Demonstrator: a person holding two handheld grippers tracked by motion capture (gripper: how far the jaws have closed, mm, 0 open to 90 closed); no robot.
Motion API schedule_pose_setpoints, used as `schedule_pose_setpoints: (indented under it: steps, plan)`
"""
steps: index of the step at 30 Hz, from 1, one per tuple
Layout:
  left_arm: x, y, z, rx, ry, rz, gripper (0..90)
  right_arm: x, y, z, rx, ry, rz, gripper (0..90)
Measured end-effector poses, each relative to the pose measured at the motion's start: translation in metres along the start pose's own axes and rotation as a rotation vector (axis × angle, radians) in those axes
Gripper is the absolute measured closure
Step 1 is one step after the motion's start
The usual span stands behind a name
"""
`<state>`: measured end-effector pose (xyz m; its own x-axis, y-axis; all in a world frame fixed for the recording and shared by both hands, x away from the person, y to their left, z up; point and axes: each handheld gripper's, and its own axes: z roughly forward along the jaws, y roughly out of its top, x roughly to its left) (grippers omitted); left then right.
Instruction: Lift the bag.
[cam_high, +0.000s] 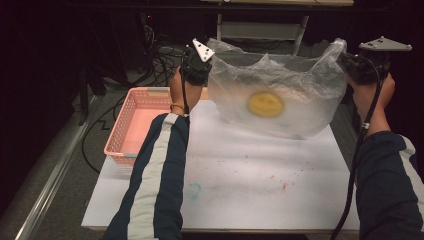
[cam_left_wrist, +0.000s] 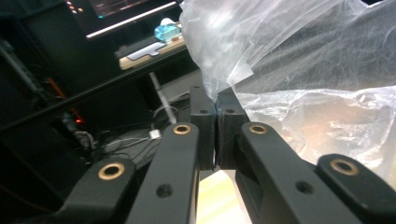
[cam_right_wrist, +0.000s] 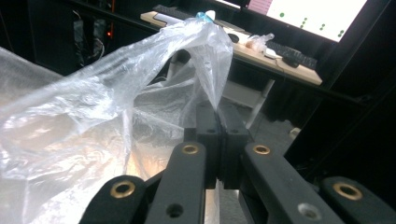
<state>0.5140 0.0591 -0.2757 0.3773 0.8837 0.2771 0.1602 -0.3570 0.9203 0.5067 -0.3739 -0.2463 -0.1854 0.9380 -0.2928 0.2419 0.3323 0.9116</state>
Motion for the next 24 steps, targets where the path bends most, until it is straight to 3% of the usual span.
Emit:
schedule_pose_setpoints:
  steps: [1, 4, 8, 14, 19, 23, 24]
  plan:
    - [0.000, -0.001, 0.000, -0.005, -0.026, -0.004, 85.1, 0.003, 0.001, 0.000, 0.002, -0.003, -0.010, 90.0]
    - [-0.006, -0.005, 0.000, 0.001, -0.048, 0.005, 77.4, 0.009, 0.001, 0.000, 0.011, 0.008, -0.021, 89.6]
    - [-0.015, -0.011, -0.002, 0.001, -0.070, 0.023, 77.7, 0.014, -0.003, -0.003, 0.015, 0.012, -0.023, 70.8]
    - [-0.013, -0.017, -0.006, 0.003, -0.066, 0.022, 82.2, 0.019, -0.009, -0.027, -0.047, 0.141, 0.033, 43.0]
    - [-0.012, -0.021, -0.009, 0.016, -0.062, 0.041, 85.3, 0.037, -0.009, -0.054, -0.090, 0.234, 0.006, 29.0]
    - [-0.008, -0.024, -0.014, 0.011, -0.054, 0.026, 84.8, 0.052, -0.010, -0.073, -0.134, 0.254, -0.034, 22.1]
    - [-0.007, -0.024, -0.015, 0.004, -0.051, 0.016, 80.0, 0.055, -0.011, -0.077, -0.143, 0.251, -0.040, 22.8]
